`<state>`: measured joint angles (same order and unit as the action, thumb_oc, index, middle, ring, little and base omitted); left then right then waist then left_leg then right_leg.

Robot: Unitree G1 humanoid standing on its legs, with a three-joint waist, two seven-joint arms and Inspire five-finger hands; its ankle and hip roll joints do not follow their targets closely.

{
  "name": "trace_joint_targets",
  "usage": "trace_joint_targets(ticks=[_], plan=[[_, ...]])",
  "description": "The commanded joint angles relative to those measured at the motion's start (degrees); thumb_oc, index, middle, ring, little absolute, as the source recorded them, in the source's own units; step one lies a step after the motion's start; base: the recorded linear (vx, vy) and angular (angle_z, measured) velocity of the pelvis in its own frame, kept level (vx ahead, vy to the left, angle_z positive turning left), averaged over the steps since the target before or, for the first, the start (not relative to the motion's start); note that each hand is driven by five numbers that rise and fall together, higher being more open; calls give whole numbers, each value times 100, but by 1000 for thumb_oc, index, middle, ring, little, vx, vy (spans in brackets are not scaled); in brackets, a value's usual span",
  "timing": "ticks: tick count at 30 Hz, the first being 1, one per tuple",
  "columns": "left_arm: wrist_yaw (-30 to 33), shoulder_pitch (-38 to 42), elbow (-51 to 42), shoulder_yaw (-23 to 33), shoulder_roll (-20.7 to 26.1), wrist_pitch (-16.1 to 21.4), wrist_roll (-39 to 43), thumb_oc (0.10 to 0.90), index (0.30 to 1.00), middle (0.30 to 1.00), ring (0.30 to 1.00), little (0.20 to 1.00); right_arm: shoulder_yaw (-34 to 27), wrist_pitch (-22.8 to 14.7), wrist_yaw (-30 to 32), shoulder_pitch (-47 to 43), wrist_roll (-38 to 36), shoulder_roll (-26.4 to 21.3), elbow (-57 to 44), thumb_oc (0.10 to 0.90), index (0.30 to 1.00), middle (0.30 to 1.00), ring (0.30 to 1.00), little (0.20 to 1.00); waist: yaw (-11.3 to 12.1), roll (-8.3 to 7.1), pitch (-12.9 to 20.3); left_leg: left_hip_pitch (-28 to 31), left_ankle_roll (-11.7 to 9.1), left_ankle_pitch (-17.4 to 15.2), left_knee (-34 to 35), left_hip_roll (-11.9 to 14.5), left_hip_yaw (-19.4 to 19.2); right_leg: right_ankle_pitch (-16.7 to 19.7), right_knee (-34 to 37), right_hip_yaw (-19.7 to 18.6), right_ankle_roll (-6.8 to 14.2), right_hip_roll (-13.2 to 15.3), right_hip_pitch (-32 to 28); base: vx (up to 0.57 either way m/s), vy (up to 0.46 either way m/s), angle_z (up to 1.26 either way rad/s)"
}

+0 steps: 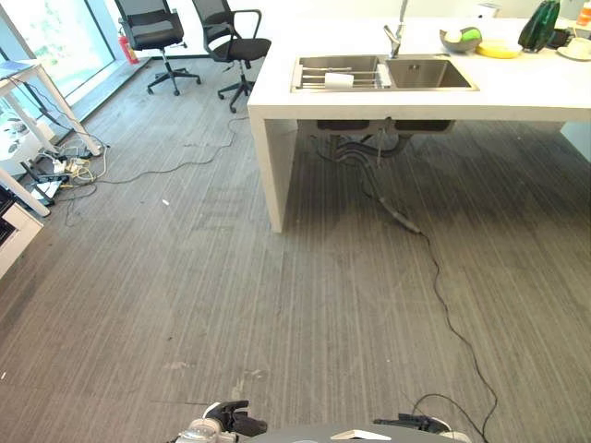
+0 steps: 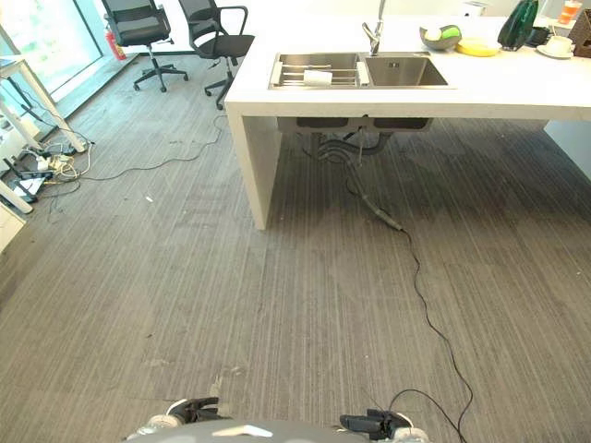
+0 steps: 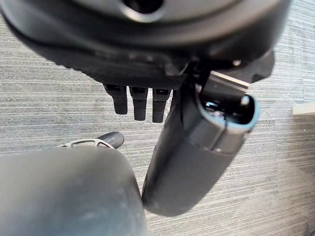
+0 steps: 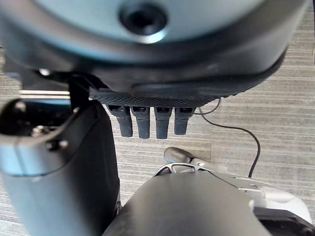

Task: Place the dishes in the dishwasher.

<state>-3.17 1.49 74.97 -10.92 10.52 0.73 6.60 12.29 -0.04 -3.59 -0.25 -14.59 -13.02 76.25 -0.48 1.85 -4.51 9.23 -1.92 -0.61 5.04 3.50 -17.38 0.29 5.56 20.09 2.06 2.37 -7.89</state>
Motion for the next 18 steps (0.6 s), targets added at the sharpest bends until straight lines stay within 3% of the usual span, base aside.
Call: trace_joint_targets(ticks=[1,5,8,9,10,11,14,16,17,18], plan=[[-43,46,526,-235,-174,-118,-236,800,900,900,900,900,39,97,-45,-122,176,4,399,800,900,900,900,900,-8,-181,-56,-197,-249,35,-4,-71,98,260,-56,335,766,588,97,-6,71,0],[22,96,339,-31,-67,-41,84,800,900,900,900,900,-238,120,19,-167,33,-145,412,800,900,900,900,900,-17,-170,-164,-211,-129,-45,-4,-171,85,276,-467,320,823,729,276,-24,139,-1],[49,281,50,-22,4,-3,416,800,900,900,900,900,-341,108,29,-440,-118,-274,284,800,900,900,900,900,16,-78,-372,-137,98,-137,-4,-260,123,130,-2049,260,951,1088,877,-39,204,-13],[50,283,50,-21,4,-4,416,800,900,900,900,900,-341,109,29,-442,-118,-274,285,800,900,900,900,900,22,-85,-369,-142,102,-138,-4,-270,117,116,-2078,248,954,1102,899,16,234,-16],[97,423,-142,-76,78,21,523,800,900,900,900,900,-319,81,29,-634,-247,-343,139,800,900,900,900,900,-28,-43,-511,-1,208,-235,-4,-329,133,352,-3009,78,1090,1220,1381,83,191,-5],[120,469,-187,-75,126,38,537,800,900,900,900,900,-310,68,39,-700,-290,-351,64,800,900,900,900,900,-23,-56,-546,86,227,-306,-4,-355,123,476,-3228,14,1119,1244,1578,83,189,2],[179,484,-203,-9,199,54,600,800,900,900,900,900,-308,33,72,-734,-368,-352,-49,800,900,900,900,900,-6,-103,-522,299,222,-534,-4,-443,130,534,-2944,68,1139,1272,1754,303,2,-20],[254,605,-293,36,266,84,844,800,900,900,900,900,-198,-15,131,-854,-463,-376,-387,800,900,900,900,900,-51,-150,-648,480,129,-609,-4,-440,177,961,-1661,367,1075,1331,1923,248,-123,-4],[254,606,-293,37,265,84,844,800,900,900,900,900,-198,-15,132,-855,-463,-377,-387,800,900,900,900,900,-57,-147,-654,485,128,-608,-4,-436,182,969,-1646,376,1075,1326,1908,167,-109,13],[279,664,-349,39,288,104,871,800,900,900,900,900,-170,-10,145,-876,-475,-379,-484,800,900,900,900,900,-86,-170,-682,551,68,-664,-4,-419,234,1045,-1190,395,1110,1335,1921,366,-124,20]])
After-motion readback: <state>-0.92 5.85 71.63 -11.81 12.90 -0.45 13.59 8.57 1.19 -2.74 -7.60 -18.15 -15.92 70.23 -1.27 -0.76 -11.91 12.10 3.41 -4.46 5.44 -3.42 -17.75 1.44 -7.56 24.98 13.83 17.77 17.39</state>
